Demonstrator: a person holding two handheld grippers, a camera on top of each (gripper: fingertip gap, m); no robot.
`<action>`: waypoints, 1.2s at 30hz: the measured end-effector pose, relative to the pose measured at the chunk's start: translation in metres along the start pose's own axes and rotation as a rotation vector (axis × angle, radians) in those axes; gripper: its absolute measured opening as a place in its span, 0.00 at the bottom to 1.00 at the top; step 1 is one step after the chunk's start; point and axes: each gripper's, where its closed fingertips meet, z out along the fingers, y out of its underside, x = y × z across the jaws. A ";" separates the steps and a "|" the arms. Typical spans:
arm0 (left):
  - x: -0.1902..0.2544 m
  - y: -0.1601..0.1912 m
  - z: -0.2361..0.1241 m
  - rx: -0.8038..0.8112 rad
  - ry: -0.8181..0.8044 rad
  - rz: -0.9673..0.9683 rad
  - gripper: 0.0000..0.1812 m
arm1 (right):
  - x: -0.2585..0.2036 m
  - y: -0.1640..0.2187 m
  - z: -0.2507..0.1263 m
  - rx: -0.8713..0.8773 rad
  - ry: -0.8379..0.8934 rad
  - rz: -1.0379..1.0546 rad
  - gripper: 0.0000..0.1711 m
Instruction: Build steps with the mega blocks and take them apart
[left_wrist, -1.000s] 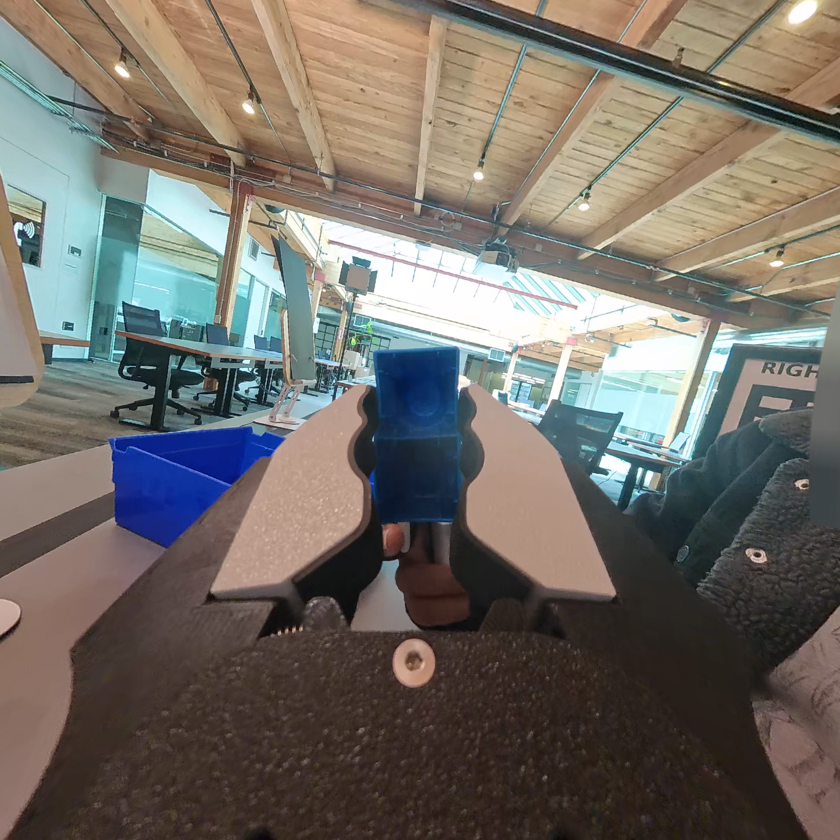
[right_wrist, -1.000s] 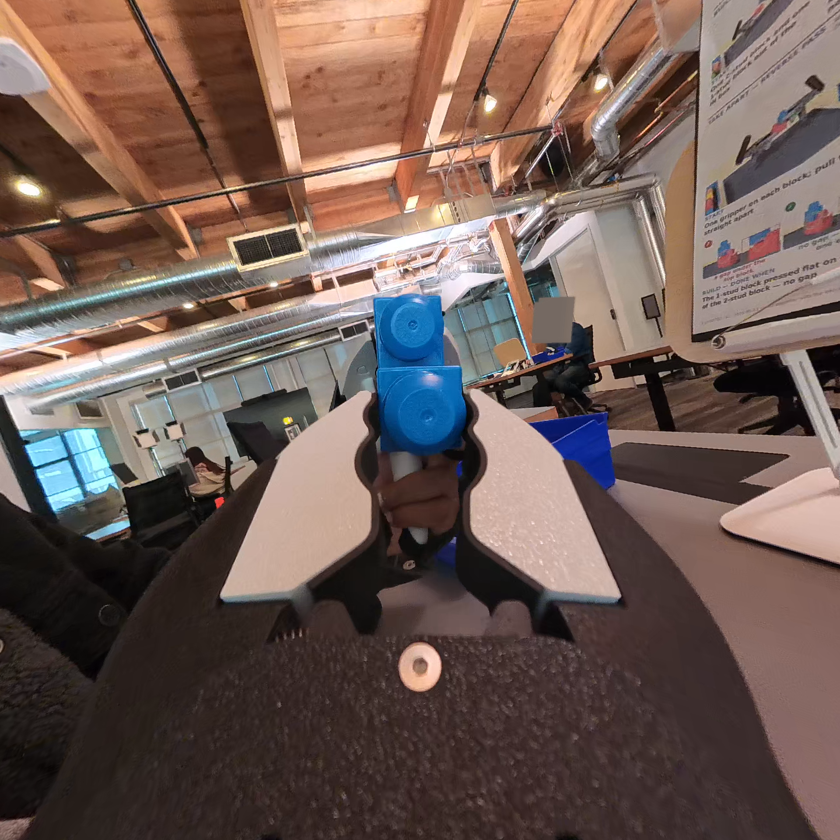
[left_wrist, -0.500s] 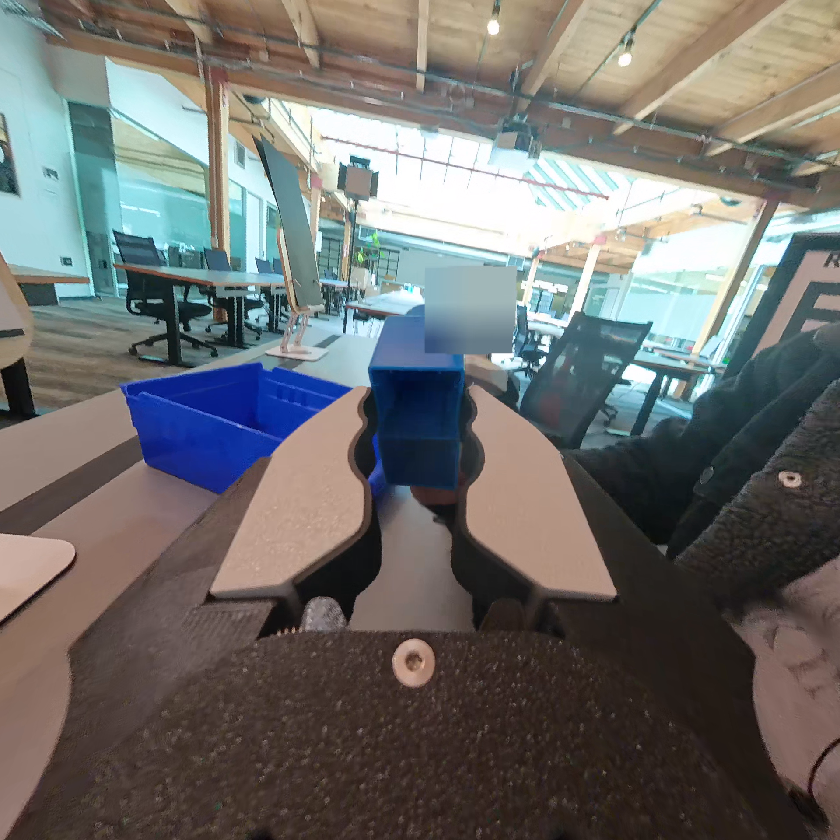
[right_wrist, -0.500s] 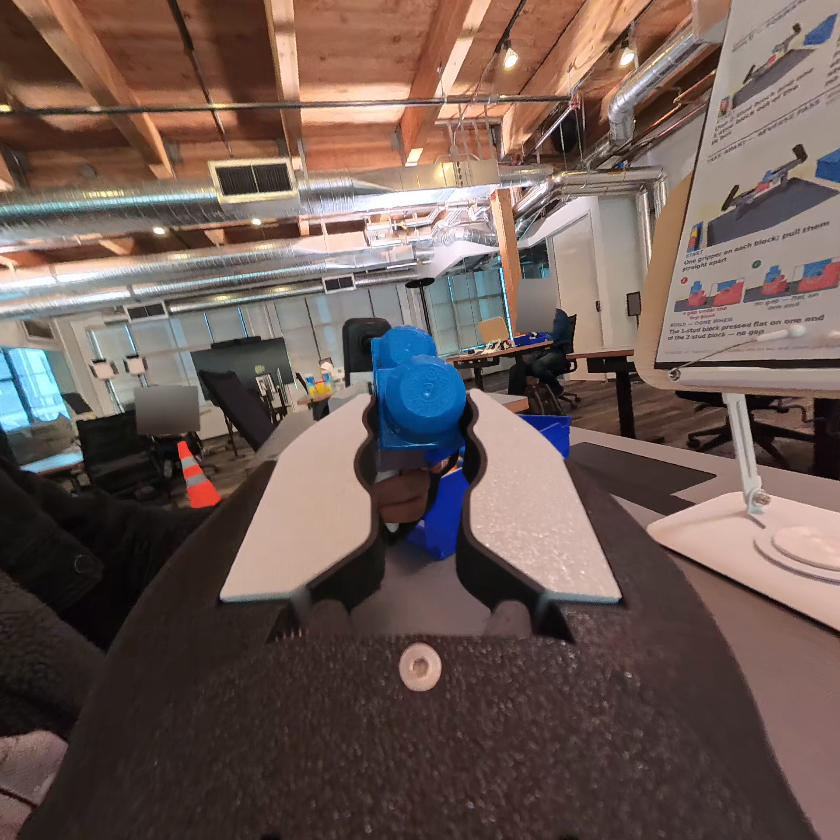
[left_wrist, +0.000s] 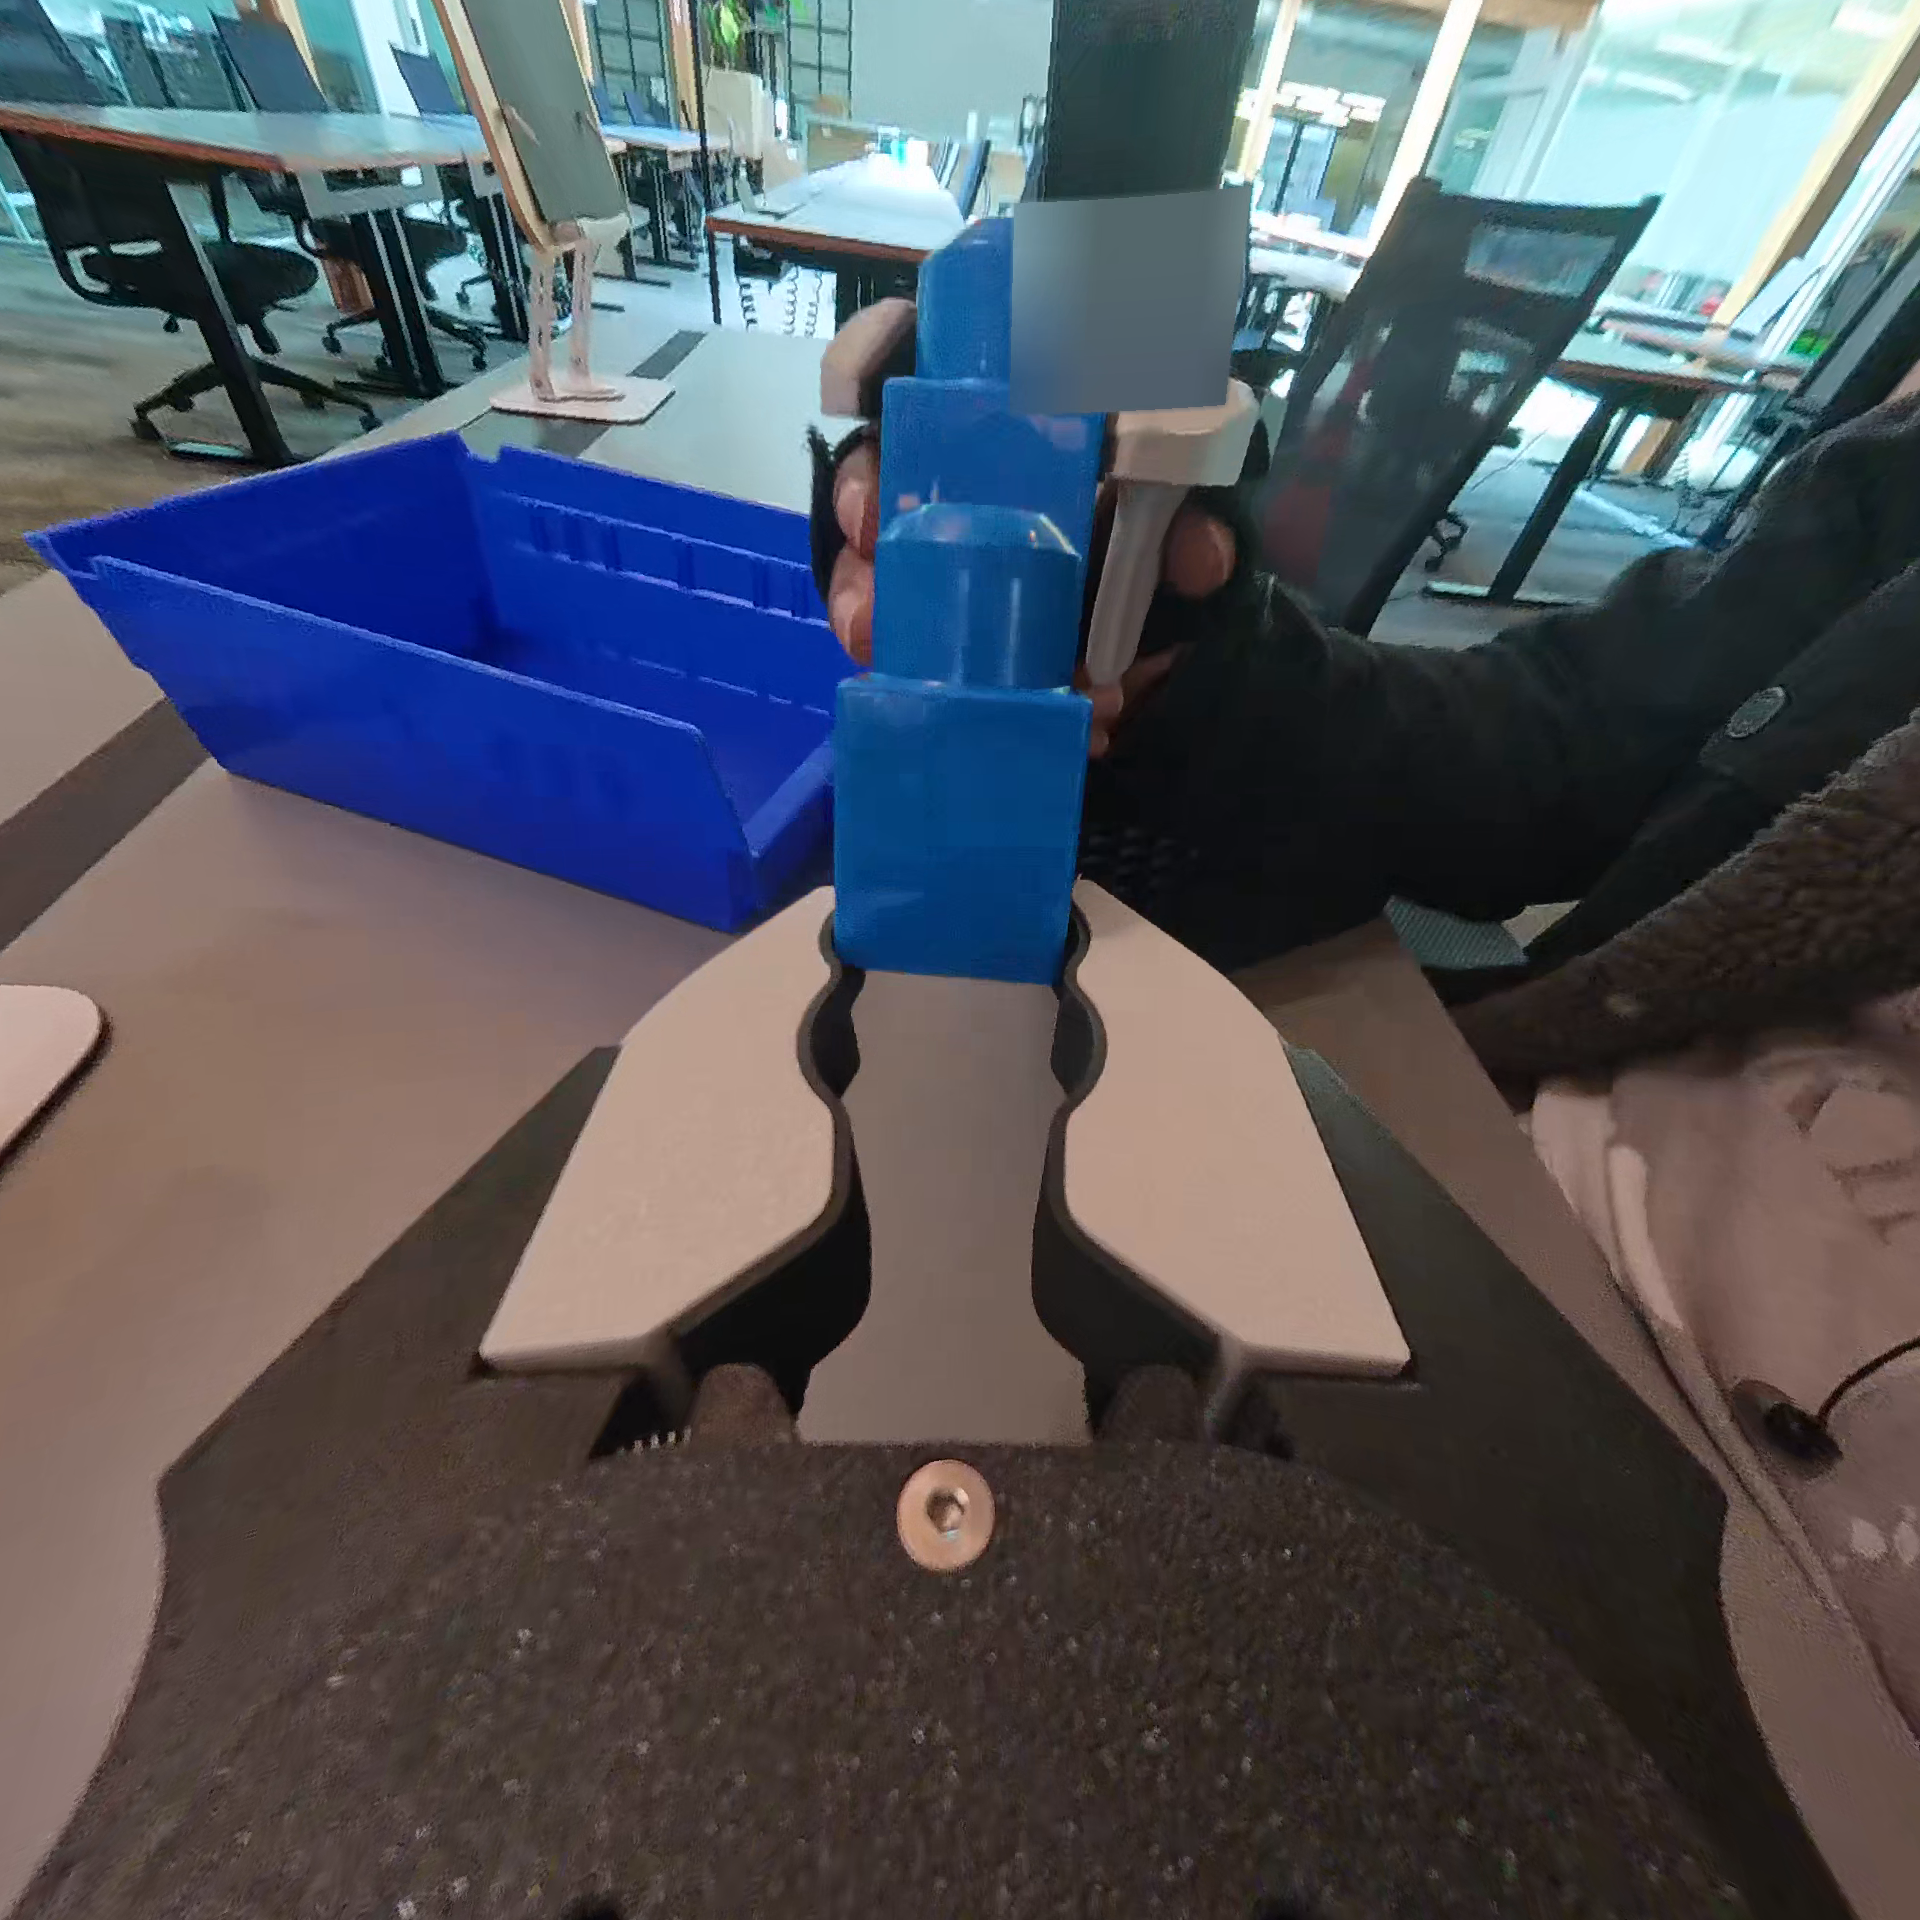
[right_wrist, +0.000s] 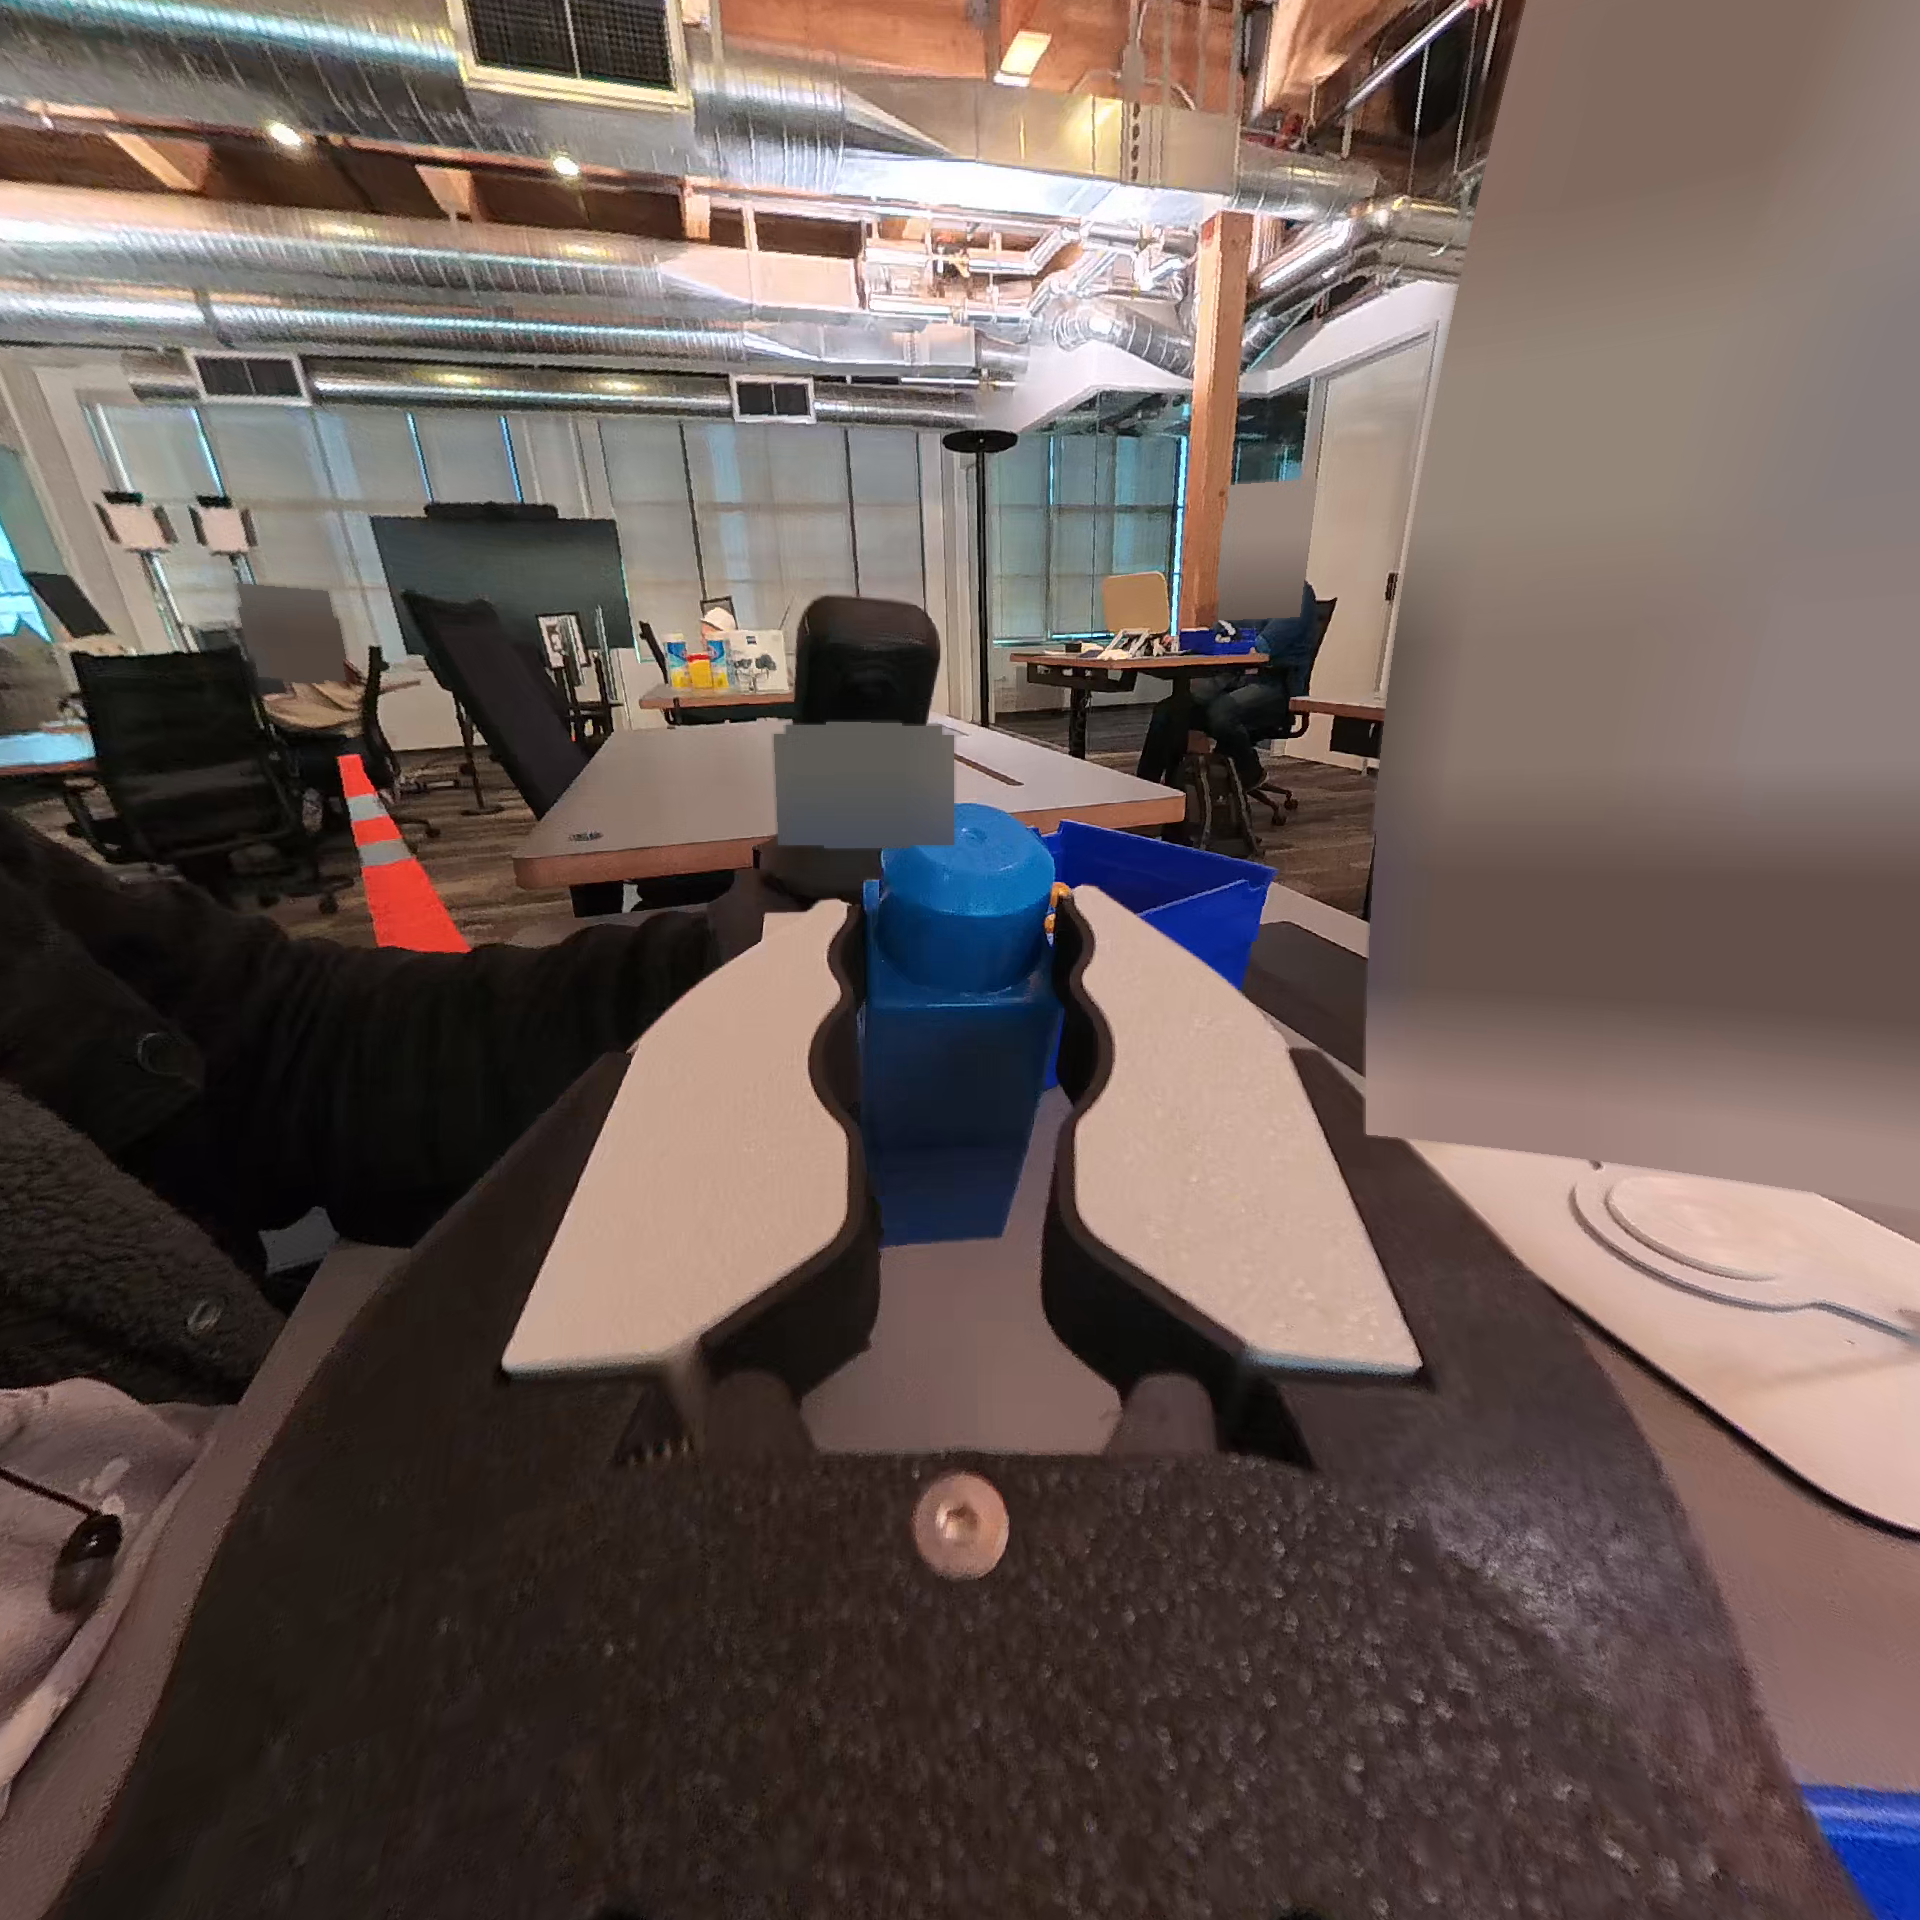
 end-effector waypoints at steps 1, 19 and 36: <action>0.001 0.000 0.001 0.005 0.011 -0.010 0.20 | 0.000 -0.001 0.000 0.002 -0.002 -0.002 0.20; -0.003 -0.062 -0.044 0.412 0.000 -0.015 0.19 | -0.002 0.027 0.009 -0.085 -0.034 0.047 0.20; -0.007 -0.041 -0.037 0.258 -0.027 0.016 0.19 | 0.003 0.024 0.004 -0.063 -0.024 0.058 0.20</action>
